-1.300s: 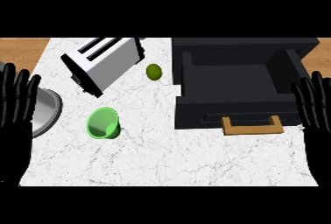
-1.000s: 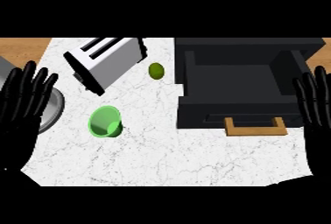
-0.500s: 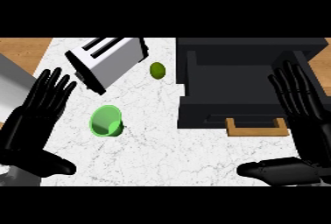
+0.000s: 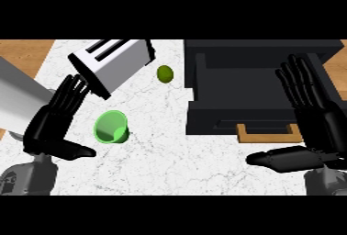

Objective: Pick up the cup, place it into the drawer and close the drawer

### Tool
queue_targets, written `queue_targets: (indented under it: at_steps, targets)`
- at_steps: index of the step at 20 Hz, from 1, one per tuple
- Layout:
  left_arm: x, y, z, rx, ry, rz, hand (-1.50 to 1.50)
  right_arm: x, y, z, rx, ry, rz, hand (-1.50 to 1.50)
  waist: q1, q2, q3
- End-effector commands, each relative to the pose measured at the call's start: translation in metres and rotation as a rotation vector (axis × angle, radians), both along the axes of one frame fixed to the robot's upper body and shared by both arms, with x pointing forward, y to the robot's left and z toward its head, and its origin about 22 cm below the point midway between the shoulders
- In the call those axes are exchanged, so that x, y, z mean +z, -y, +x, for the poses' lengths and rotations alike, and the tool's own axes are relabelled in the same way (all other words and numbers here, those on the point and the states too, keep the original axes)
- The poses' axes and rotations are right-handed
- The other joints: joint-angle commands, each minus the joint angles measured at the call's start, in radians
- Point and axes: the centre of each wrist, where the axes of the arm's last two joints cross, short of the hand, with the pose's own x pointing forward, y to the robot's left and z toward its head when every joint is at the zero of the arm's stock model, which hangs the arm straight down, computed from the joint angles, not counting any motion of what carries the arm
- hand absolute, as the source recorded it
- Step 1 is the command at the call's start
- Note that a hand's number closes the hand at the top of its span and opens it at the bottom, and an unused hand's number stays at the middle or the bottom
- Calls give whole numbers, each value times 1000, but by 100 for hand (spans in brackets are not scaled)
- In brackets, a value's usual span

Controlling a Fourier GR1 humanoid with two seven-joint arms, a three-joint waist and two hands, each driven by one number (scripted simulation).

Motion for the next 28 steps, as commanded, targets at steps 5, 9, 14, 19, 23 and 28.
queue_targets:
  at_steps: [5,9,14,19,23,28]
  targets:
    - [-67,-24,1,74,-69,58,-150,0,8,3,-7,19,-6,-150,-4,0,0]
    - [-89,-30,1,74,-105,54,-150,14,24,16,-11,31,1,-150,-3,1,-1]
    - [-111,-37,11,62,-145,76,-150,21,2,21,8,28,2,-150,-7,2,-1]
    - [-151,-26,-12,85,-118,96,-150,25,14,12,-10,24,11,-150,-15,4,-2]
    - [-154,-35,-10,83,-115,97,-150,8,9,19,1,18,-18,-150,-15,6,-2]
    - [-161,-22,-9,111,-93,75,-150,23,-7,8,10,38,14,-150,-25,9,-4]
